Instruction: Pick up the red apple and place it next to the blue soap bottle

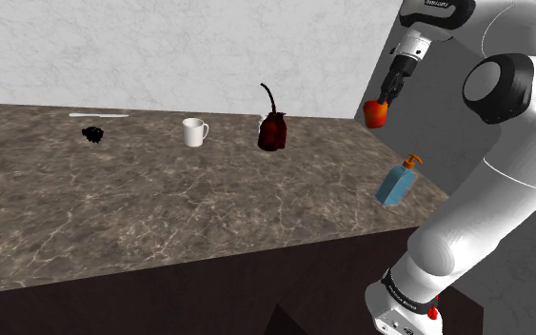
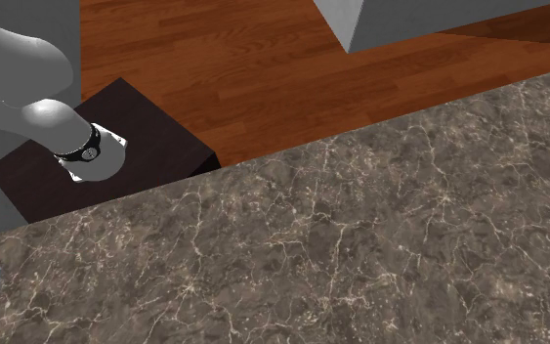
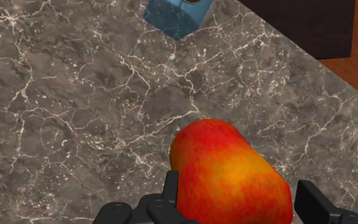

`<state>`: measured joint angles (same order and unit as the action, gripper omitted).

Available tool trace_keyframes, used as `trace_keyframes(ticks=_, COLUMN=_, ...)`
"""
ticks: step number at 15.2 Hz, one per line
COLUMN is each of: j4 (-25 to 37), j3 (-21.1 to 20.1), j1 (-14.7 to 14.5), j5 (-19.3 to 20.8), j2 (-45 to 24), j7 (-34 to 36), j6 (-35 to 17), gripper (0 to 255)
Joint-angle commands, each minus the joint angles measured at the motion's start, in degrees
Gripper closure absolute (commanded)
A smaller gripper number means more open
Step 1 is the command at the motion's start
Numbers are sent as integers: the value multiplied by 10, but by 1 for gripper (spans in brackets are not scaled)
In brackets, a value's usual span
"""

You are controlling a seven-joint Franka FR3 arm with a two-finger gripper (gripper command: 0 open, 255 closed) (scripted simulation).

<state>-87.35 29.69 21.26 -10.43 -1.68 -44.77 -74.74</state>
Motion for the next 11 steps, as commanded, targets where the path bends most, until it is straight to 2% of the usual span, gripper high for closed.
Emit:
trace_keyframes(ticks=1, j4=-23, j3=-2, j1=-2, j5=3, j2=6, j7=0, j6=-18, gripper=255)
trace_keyframes(ticks=11, j4=-116, j3=-5, j1=-6, j5=11, j2=21, j7=-6, j6=-99, gripper=255)
